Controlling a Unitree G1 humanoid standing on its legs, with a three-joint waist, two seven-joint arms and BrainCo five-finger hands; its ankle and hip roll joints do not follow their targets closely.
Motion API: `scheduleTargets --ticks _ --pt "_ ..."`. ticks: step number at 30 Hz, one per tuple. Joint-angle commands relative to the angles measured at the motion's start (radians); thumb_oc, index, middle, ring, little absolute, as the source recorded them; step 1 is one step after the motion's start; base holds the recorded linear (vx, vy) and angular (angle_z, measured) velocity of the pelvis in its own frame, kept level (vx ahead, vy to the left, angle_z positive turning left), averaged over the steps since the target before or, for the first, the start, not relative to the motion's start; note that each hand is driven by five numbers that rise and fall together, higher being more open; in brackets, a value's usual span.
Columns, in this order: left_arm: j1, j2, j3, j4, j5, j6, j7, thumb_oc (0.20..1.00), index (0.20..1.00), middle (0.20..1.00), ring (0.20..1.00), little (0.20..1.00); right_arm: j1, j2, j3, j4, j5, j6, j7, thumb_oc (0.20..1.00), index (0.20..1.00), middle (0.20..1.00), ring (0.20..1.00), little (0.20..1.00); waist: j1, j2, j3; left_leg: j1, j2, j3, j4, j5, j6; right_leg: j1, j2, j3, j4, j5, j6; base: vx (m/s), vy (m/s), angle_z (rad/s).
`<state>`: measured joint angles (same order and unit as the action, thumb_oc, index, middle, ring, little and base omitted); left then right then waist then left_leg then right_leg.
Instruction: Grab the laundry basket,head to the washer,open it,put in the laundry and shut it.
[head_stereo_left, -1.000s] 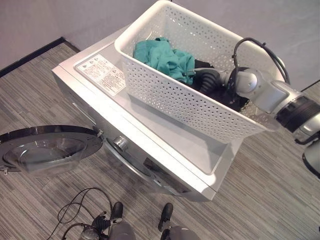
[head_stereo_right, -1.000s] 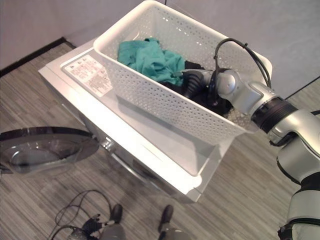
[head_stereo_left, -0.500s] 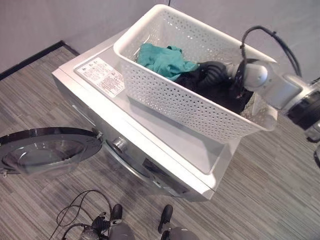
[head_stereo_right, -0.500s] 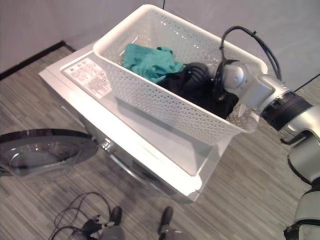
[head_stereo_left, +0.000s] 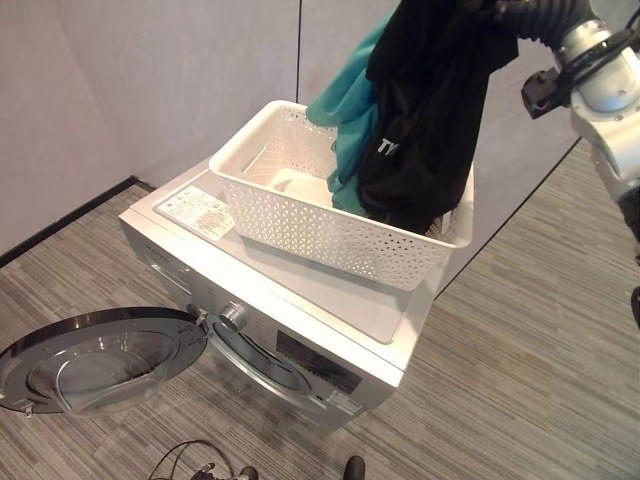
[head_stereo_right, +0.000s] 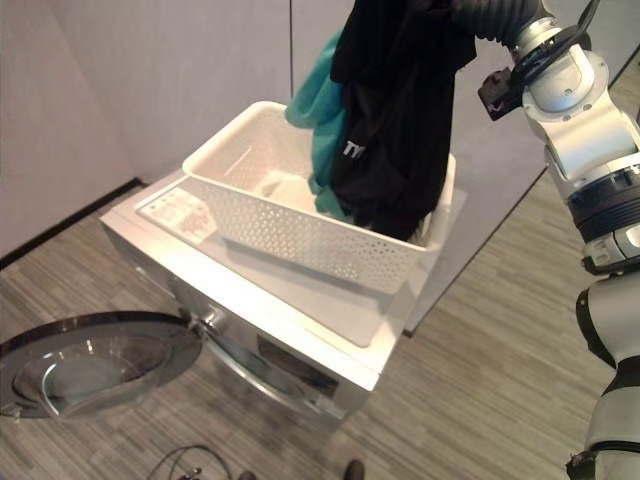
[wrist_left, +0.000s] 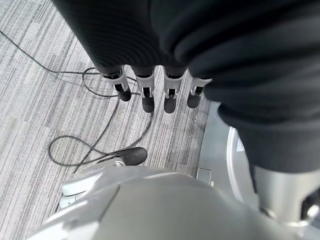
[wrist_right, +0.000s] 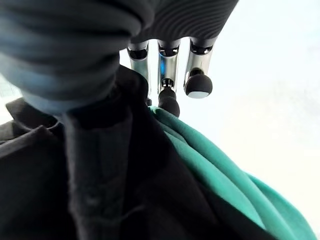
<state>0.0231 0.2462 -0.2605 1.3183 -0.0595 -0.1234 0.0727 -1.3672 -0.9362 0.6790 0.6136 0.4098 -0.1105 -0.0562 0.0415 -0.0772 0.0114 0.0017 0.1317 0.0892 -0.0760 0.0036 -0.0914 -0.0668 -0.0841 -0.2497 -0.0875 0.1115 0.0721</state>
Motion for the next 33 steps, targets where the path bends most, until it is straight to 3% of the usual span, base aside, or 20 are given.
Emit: scheduleTargets --ticks 1,6,11,20,25,26,27,28,30,31,33 --pt "-0.056 0.038 -0.025 0.089 0.023 0.007 0.030 1.000 1.000 1.000 1.000 1.000 -0.112 -0.001 -0.092 0.057 -0.028 -0.062 -0.126 0.200 0.200 0.200 0.200 0.200 0.016 -0.075 0.015 0.017 -0.019 -0.003 -0.001 -0.014 0.006 0.094 -0.031 0.036 0.056 -0.147 0.043 0.00 0.000 0.00" --pt "-0.055 0.030 -0.039 0.083 0.023 0.007 0.035 1.000 1.000 1.000 1.000 1.000 -0.122 0.015 -0.105 0.061 -0.057 -0.065 -0.153 0.200 0.200 0.200 0.200 0.200 0.015 -0.073 0.011 0.022 -0.022 0.000 -0.003 -0.019 0.009 0.098 -0.032 0.041 0.051 -0.145 0.046 0.00 0.000 0.00" --pt "-0.056 0.027 -0.044 0.080 0.019 0.004 0.035 1.000 1.000 1.000 1.000 1.000 -0.131 0.047 -0.047 0.093 -0.087 -0.039 -0.106 0.200 0.200 0.200 0.200 0.200 0.016 -0.072 0.012 0.026 -0.023 0.003 -0.006 -0.020 0.010 0.100 -0.032 0.045 0.048 -0.144 0.046 0.00 0.001 -0.01" --pt "-0.058 0.030 -0.061 0.069 0.016 0.002 0.033 1.000 1.000 1.000 1.000 1.000 -0.148 0.245 0.061 0.214 -0.229 0.026 -0.049 0.200 0.200 0.200 0.200 0.200 0.030 -0.054 0.026 0.015 -0.027 0.003 -0.006 -0.012 0.008 0.092 -0.033 0.051 0.043 -0.140 0.042 0.00 -0.016 -0.06" --pt "-0.051 0.038 -0.071 0.072 0.028 0.003 0.025 1.000 1.000 1.000 1.000 1.000 -0.139 0.314 0.089 0.275 -0.245 0.042 -0.006 0.200 0.200 0.200 0.200 0.200 0.033 -0.038 0.028 0.008 -0.029 0.002 -0.007 -0.007 0.006 0.089 -0.034 0.050 0.040 -0.139 0.041 0.00 -0.014 0.04" --pt "-0.049 0.044 -0.077 0.074 0.037 0.003 0.022 1.000 1.000 1.000 1.000 1.000 -0.144 0.335 0.122 0.326 -0.266 0.057 0.038 0.313 0.313 0.313 0.313 0.313 0.035 -0.034 0.025 0.008 -0.030 -0.001 -0.008 -0.005 0.005 0.091 -0.034 0.047 0.038 -0.140 0.039 0.00 0.000 0.00" --pt "-0.049 0.044 -0.076 0.074 0.037 0.003 0.022 1.000 1.000 1.000 1.000 1.000 -0.145 0.336 0.123 0.327 -0.265 0.056 0.038 0.313 0.313 0.313 0.313 0.313 0.035 -0.034 0.025 0.008 -0.030 -0.001 -0.008 -0.005 0.005 0.092 -0.033 0.047 0.038 -0.140 0.039 0.03 -0.019 0.01" --pt "-0.046 0.048 -0.081 0.079 0.045 0.005 0.016 1.000 1.000 1.000 1.000 1.000 -0.150 0.360 0.147 0.383 -0.298 0.072 0.062 0.551 0.551 0.551 0.551 0.551 0.036 -0.032 0.023 0.010 -0.030 -0.002 -0.009 -0.003 0.004 0.096 -0.032 0.045 0.037 -0.141 0.037 0.02 -0.017 0.03" --pt "-0.045 0.047 -0.084 0.082 0.049 0.007 0.013 1.000 1.000 1.000 1.000 1.000 -0.152 0.373 0.158 0.413 -0.315 0.074 0.067 0.498 0.498 0.498 0.498 0.498 0.036 -0.030 0.022 0.011 -0.030 -0.003 -0.009 -0.002 0.004 0.100 -0.031 0.043 0.036 -0.141 0.036 0.00 0.000 0.00" --pt "-0.046 0.046 -0.085 0.085 0.050 0.010 0.011 1.000 1.000 1.000 1.000 1.000 -0.144 0.385 0.151 0.427 -0.321 0.074 0.064 0.200 0.200 0.200 0.200 0.200 0.036 -0.028 0.020 0.013 -0.030 -0.007 -0.011 -0.001 0.004 0.103 -0.031 0.042 0.036 -0.142 0.035 0.00 0.000 0.00" --pt "-0.047 0.045 -0.085 0.087 0.053 0.011 0.012 1.000 1.000 1.000 1.000 1.000 -0.144 0.387 0.155 0.426 -0.325 0.076 0.066 0.200 0.200 0.200 0.200 0.200 0.035 -0.028 0.019 0.015 -0.030 -0.009 -0.011 -0.002 0.004 0.107 -0.030 0.041 0.035 -0.143 0.035 0.00 0.000 0.00"
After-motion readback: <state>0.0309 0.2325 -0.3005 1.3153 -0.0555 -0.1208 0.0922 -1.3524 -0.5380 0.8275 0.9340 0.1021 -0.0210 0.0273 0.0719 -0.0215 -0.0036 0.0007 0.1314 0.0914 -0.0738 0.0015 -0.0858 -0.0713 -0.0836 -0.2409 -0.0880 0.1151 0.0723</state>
